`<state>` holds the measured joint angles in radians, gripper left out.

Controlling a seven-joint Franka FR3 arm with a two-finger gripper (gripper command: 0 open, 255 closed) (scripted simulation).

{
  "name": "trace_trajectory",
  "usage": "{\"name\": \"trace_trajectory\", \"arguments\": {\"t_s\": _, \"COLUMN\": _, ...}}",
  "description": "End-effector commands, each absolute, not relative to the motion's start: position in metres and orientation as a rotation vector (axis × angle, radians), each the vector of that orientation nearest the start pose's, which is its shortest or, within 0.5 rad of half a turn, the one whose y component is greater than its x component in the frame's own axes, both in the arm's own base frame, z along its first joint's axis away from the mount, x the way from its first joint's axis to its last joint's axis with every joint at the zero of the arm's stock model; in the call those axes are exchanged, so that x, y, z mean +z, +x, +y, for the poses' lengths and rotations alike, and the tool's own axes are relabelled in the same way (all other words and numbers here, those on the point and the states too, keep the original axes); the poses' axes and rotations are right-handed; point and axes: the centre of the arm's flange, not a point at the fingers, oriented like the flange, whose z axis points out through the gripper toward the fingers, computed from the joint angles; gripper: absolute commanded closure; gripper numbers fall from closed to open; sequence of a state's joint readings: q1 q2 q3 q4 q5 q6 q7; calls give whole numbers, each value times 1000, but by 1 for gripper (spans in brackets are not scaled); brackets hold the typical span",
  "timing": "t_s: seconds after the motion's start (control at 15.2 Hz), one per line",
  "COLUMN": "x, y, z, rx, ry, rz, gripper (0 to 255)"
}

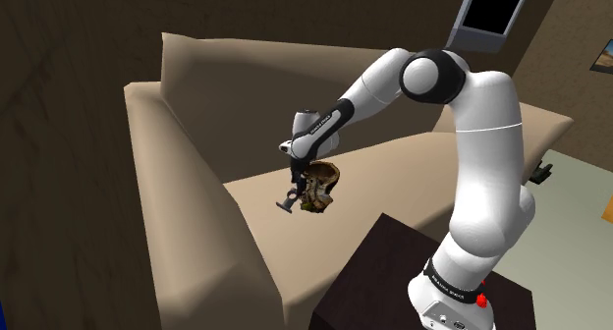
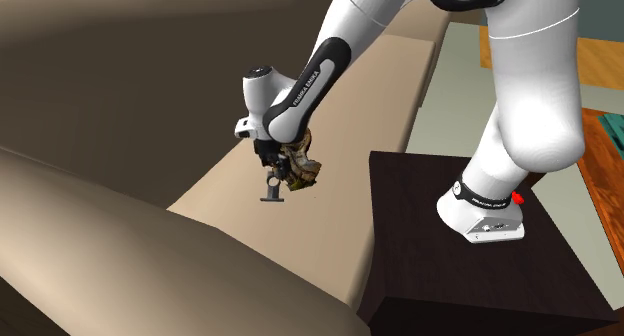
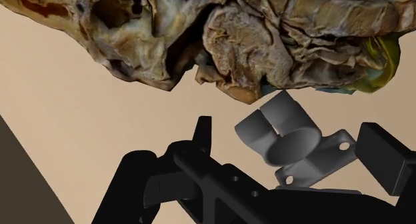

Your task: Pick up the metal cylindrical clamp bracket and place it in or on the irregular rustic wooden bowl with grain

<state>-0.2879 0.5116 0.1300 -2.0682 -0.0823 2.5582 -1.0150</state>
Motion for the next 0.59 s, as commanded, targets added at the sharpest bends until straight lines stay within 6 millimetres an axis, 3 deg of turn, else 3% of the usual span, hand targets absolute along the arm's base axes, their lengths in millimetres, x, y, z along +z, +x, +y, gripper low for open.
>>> {"name": "trace_trajectory", "arguments": {"t_s": 0.0, "x": 170, "y": 581, "z": -90, "rx": 4, "ry": -2798, "rz": -1375, "gripper": 0}}
{"name": "trace_trajectory", "arguments": {"t_s": 0.53, "x": 167, "y": 581, "z": -90, "rx": 4, "ry": -2798, "rz": -1375, "gripper": 0}}
